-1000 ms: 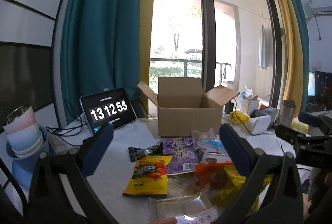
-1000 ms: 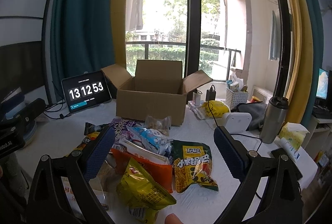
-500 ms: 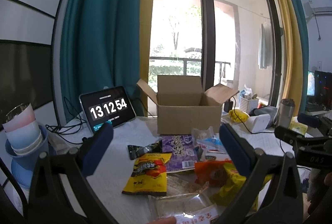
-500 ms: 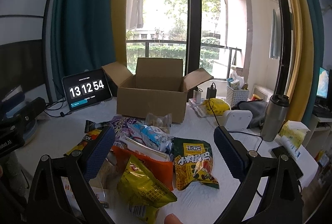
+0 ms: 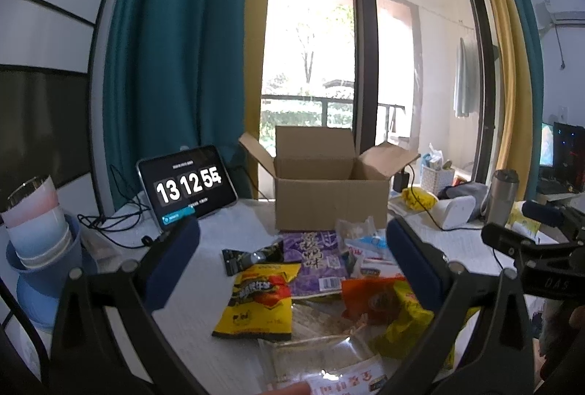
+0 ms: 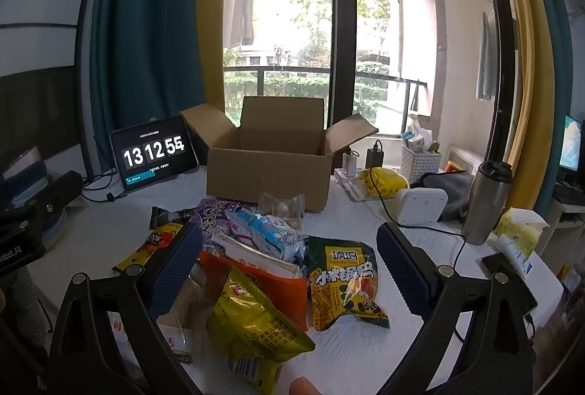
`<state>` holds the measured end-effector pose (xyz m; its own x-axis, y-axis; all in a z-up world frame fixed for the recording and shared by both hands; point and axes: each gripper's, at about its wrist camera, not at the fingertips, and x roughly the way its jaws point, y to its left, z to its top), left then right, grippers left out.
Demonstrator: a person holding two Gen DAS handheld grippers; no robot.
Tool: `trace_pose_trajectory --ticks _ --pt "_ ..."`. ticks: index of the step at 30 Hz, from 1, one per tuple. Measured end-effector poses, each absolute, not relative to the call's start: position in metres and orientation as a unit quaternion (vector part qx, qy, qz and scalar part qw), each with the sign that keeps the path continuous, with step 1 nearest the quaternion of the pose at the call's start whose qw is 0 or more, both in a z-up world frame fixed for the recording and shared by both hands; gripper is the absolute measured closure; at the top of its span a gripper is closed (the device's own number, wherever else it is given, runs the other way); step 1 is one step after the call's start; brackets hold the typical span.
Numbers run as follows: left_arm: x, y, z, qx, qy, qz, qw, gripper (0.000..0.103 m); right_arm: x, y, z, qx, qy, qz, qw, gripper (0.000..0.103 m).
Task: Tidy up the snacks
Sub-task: 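Grasp the clear bread packet with the left tool while the right tool grasps the yellow-green chip bag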
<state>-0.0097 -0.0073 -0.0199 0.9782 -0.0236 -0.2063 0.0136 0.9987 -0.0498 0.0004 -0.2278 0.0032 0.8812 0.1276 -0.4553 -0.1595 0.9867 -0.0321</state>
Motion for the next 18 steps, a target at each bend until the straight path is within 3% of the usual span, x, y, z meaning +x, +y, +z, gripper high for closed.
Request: trace_pose_trajectory --ticks 18 --pt "0.025 0.002 -0.121 -0.065 0.301 -0.047 0.950 0.000 0.002 -0.226 -0.063 -0.033 0.324 0.092 0.941 0.005"
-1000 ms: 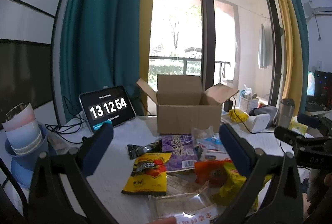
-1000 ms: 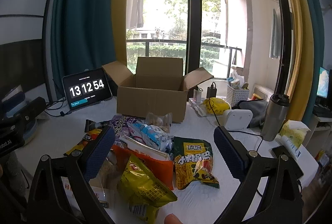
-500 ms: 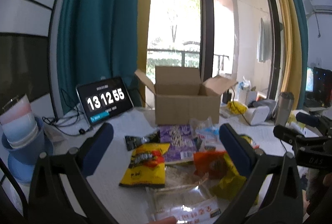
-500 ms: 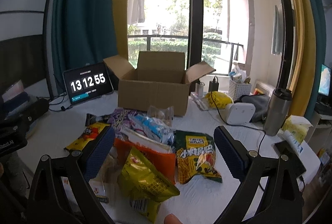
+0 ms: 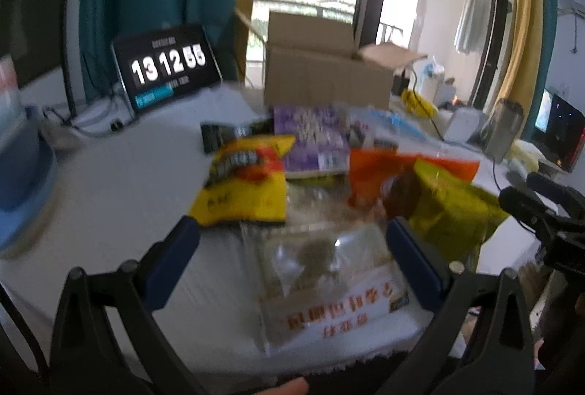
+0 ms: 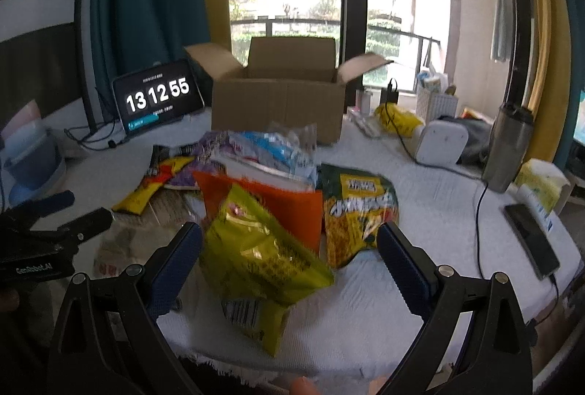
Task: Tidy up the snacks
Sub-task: 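Grasp the clear bread packet with the left tool while the right tool grasps the yellow-green chip bag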
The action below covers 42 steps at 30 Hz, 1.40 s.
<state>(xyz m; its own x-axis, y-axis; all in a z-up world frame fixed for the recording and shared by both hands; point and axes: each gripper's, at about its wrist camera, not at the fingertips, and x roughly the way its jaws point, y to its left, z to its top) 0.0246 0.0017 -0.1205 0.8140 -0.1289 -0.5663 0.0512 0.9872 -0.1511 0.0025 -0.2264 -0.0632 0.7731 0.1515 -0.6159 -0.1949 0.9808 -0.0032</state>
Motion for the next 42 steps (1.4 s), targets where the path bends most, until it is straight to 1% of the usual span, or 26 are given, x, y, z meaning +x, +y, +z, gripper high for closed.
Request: trace_pose_trajectory --ticks 11,14,18,20,21,22,23,24,26,27,28,29,31,33,37,42 --pt "0.045 0.009 -0.164 -0.134 0.382 -0.093 0.910 0.000 0.012 -0.236 -0.102 -0.005 0.367 0.110 0.924 0.005" --pt "0.050 0.006 -0.173 -0.133 0.400 -0.103 0.901 0.001 0.017 -0.231 -0.111 0.006 0.376 0.124 0.918 0.005" --pt "0.053 -0.001 -0.174 -0.115 0.402 -0.116 0.901 0.001 0.025 -0.221 -0.120 0.007 0.389 0.135 0.911 0.005" --pt "0.053 -0.003 -0.175 -0.112 0.399 -0.122 0.902 0.006 0.027 -0.216 -0.123 0.001 0.389 0.138 0.911 0.006" --pt "0.052 -0.004 -0.174 -0.114 0.398 -0.130 0.901 0.017 0.029 -0.215 -0.125 -0.001 0.391 0.137 0.910 0.007" --pt "0.051 -0.006 -0.172 -0.115 0.398 -0.141 0.899 0.024 0.030 -0.214 -0.126 0.001 0.392 0.141 0.909 0.010" --pt "0.050 -0.007 -0.170 -0.110 0.396 -0.142 0.900 0.026 0.030 -0.212 -0.126 0.003 0.393 0.146 0.908 0.017" --pt "0.049 -0.009 -0.168 -0.102 0.393 -0.144 0.902 0.032 0.030 -0.211 -0.126 0.003 0.394 0.148 0.907 0.021" --pt "0.045 -0.011 -0.162 -0.093 0.387 -0.148 0.905 0.040 0.030 -0.208 -0.125 -0.004 0.395 0.150 0.906 0.025" --pt "0.044 -0.011 -0.158 -0.092 0.384 -0.150 0.907 0.045 0.029 -0.207 -0.123 -0.007 0.395 0.151 0.906 0.032" --pt "0.042 -0.010 -0.155 -0.091 0.380 -0.152 0.908 0.050 0.028 -0.207 -0.122 -0.006 0.395 0.154 0.906 0.035" --pt "0.041 -0.010 -0.152 -0.091 0.375 -0.154 0.910 0.052 0.027 -0.207 -0.121 -0.005 0.395 0.155 0.906 0.039" --pt "0.037 -0.010 -0.144 -0.088 0.364 -0.157 0.914 0.059 0.024 -0.206 -0.116 -0.009 0.388 0.155 0.909 0.041" --pt "0.032 -0.011 -0.135 -0.083 0.351 -0.160 0.919 0.063 0.020 -0.206 -0.108 -0.013 0.377 0.153 0.914 0.044" --pt "0.025 -0.014 -0.122 -0.078 0.333 -0.169 0.924 0.071 0.015 -0.210 -0.092 -0.018 0.351 0.150 0.924 0.045" --pt "0.023 -0.021 -0.104 -0.076 0.311 -0.190 0.928 0.077 0.017 -0.212 -0.085 -0.014 0.343 0.150 0.927 0.046"
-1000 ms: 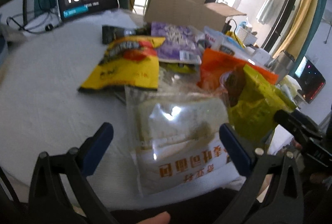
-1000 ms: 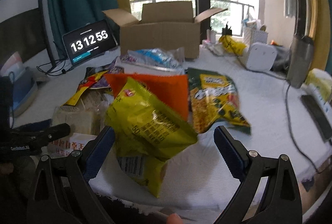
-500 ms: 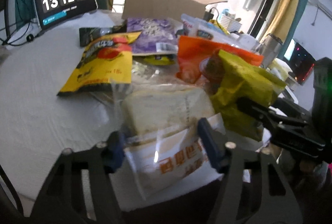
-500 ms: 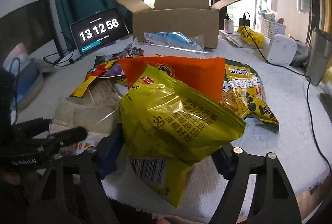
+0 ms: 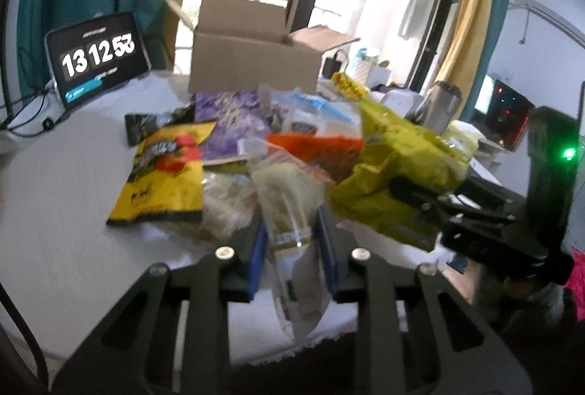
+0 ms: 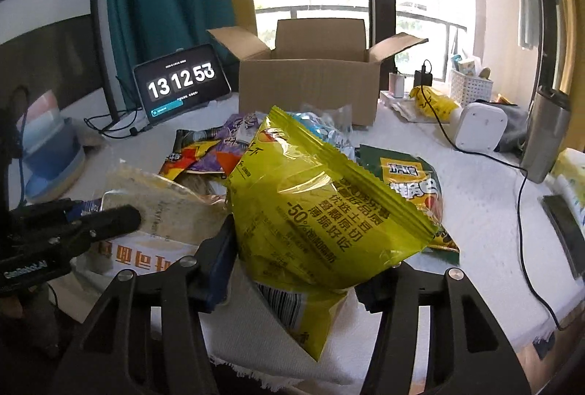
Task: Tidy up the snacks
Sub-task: 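Grasp the clear bread packet with the left tool while the right tool grasps the yellow-green chip bag, then carry the bread packet and chip bag into the cardboard box and release both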
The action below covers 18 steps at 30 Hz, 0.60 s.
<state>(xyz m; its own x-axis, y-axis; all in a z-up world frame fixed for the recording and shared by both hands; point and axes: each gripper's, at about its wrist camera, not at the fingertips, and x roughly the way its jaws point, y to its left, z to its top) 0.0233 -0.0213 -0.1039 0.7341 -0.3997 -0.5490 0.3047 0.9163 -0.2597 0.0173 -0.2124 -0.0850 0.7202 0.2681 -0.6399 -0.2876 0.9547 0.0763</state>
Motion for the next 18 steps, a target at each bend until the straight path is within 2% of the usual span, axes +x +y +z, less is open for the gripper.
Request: trace_pose_trajectory --ticks 7,18 --pt "0.029 -0.028 -0.083 -0.055 0.291 -0.187 0.937 0.081 0.023 -0.210 -0.064 -0.004 0.315 0.163 0.935 0.047" --pt "0.040 -0.020 -0.046 -0.050 0.257 -0.178 0.949 0.082 0.039 -0.219 -0.025 0.013 0.275 0.179 0.945 0.047"
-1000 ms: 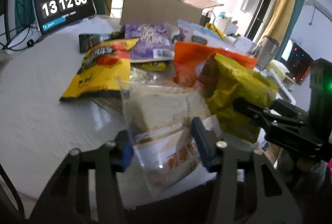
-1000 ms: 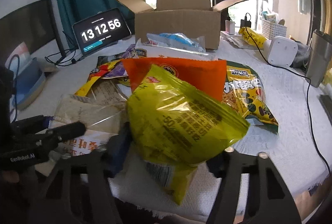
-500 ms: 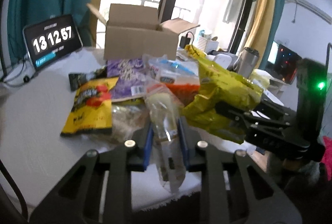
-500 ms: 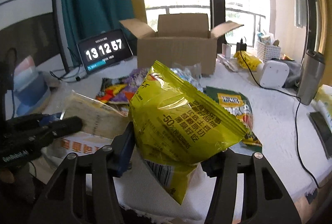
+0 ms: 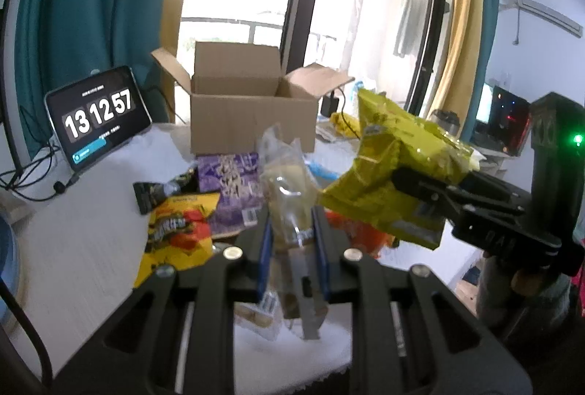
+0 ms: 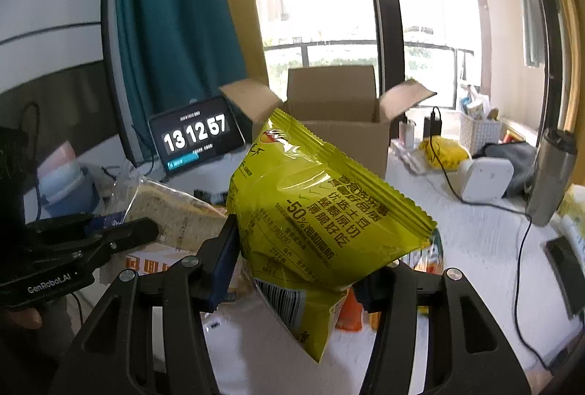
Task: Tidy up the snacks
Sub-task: 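Carry the bread packet and chip bag into the cardboard box and release both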
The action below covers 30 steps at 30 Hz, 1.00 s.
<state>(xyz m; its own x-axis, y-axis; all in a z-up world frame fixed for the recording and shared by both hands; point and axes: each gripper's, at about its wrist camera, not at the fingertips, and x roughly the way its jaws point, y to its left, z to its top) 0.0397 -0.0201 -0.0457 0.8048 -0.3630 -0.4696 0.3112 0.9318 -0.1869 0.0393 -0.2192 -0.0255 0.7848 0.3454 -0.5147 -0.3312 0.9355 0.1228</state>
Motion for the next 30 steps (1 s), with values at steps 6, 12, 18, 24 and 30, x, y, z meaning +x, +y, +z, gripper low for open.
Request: trace_pose_trajectory --ticks 6,12,18,24,30 --pt "0.056 -0.013 -0.030 -0.047 0.241 -0.164 0.955 0.082 0.058 -0.221 -0.009 0.011 0.255 0.182 0.950 0.047" --pt "0.074 -0.011 -0.014 -0.039 0.222 -0.154 0.962 0.082 0.088 -0.228 0.004 0.008 0.241 0.175 0.955 0.047" --pt "0.097 -0.009 0.000 -0.030 0.202 -0.139 0.969 0.082 0.120 -0.236 0.010 0.004 0.230 0.170 0.958 0.047" --pt "0.126 -0.007 0.011 -0.017 0.183 -0.116 0.976 0.082 0.149 -0.244 0.009 0.003 0.223 0.167 0.960 0.047" --pt "0.161 -0.006 0.016 -0.007 0.170 -0.101 0.980 0.082 0.188 -0.246 0.007 -0.003 0.221 0.168 0.961 0.047"
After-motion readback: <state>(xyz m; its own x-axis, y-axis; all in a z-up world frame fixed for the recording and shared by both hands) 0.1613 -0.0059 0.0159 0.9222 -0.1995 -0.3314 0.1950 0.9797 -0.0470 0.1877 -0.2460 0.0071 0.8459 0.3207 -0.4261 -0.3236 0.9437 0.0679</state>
